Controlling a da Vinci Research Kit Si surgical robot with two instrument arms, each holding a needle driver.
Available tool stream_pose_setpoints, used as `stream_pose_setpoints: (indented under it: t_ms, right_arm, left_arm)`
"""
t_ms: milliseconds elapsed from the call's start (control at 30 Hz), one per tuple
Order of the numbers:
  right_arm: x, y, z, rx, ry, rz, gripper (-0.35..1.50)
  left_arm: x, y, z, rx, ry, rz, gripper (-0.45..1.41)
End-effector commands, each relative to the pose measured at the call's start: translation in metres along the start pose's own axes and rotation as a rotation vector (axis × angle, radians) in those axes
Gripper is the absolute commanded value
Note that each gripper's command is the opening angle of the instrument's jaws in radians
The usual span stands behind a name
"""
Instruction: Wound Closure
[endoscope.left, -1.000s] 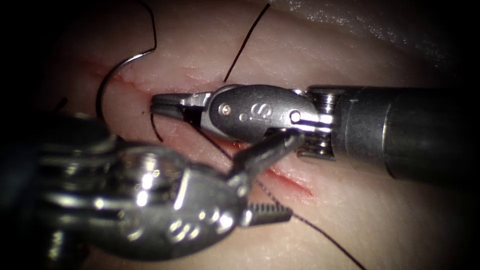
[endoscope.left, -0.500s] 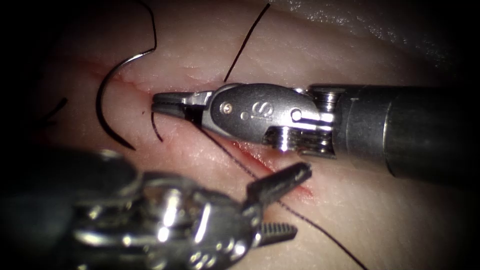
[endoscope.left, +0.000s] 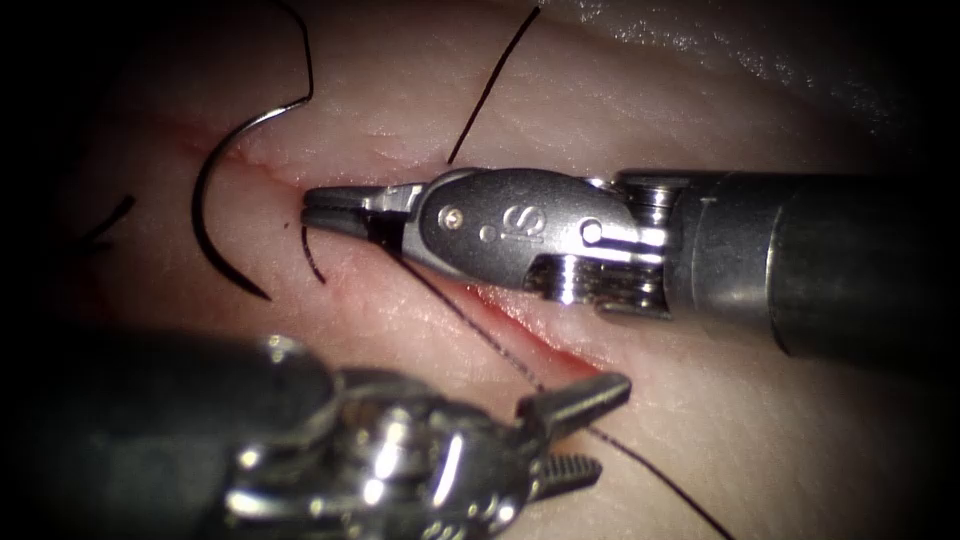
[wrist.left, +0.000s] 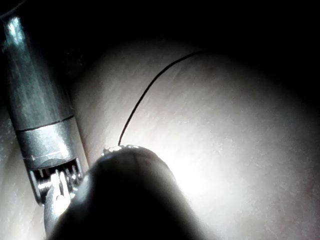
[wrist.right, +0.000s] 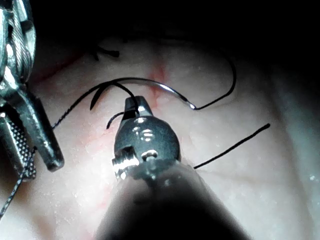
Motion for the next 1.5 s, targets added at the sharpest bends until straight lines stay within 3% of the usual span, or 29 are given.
stream_pose_setpoints:
  t_ms: [33, 233, 467, 700, 1000, 1100, 1133, 1167, 1200, 1300, 1500]
  right_arm:
    - [0.0001, 0.0002, 0.0007, 0.0, 0.002, -0.002, -0.35]
    - [0.0002, 0.0003, 0.0004, -0.002, 0.005, 0.0, -0.35]
    - [0.0009, 0.0006, -0.0021, -0.01, 0.028, 0.038, -0.35]
    - [0.0024, 0.0007, -0.0035, -0.019, 0.033, 0.059, -0.35]
    - [0.0027, 0.0008, -0.0037, -0.026, 0.03, 0.089, -0.35]
    - [0.0031, 0.0005, -0.0037, 0.026, 0.045, 0.148, -0.35]
    - [0.0034, 0.0004, -0.0037, 0.057, 0.054, 0.178, 0.22]
    - [0.0036, 0.0004, -0.0036, 0.065, 0.053, 0.226, 0.94]
    - [0.0037, 0.0004, -0.0037, 0.065, 0.052, 0.239, 1.18]
    - [0.004, 0.0008, -0.0042, 0.071, 0.053, 0.28, 1.46]
    - [0.0048, 0.0026, -0.0064, 0.088, 0.062, 0.303, 1.48]
  left_arm:
    - [0.0002, 0.0002, 0.0005, 0.002, -0.001, 0.003, -0.45]
    - [-0.0006, 0.0005, -0.0005, 0.001, 0.006, 0.027, -0.45]
    - [-0.0044, 0.0008, -0.007, -0.038, -0.005, 0.046, -0.45]
    - [-0.0075, 0.002, -0.0109, -0.05, -0.044, 0.002, -0.45]
    - [-0.0098, 0.0028, -0.0131, -0.051, -0.074, -0.028, -0.45]
    - [-0.0106, 0.0029, -0.0138, -0.046, -0.089, -0.038, -0.45]
    - [-0.0109, 0.003, -0.014, -0.046, -0.096, -0.042, -0.45]
    - [-0.0113, 0.0029, -0.0143, -0.045, -0.102, -0.047, -0.45]
    - [-0.0114, 0.0028, -0.0143, -0.044, -0.104, -0.05, -0.45]
    - [-0.0118, 0.0025, -0.0145, -0.042, -0.115, -0.061, -0.45]
    - [-0.0118, 0.0021, -0.0139, -0.035, -0.134, -0.059, -0.45]
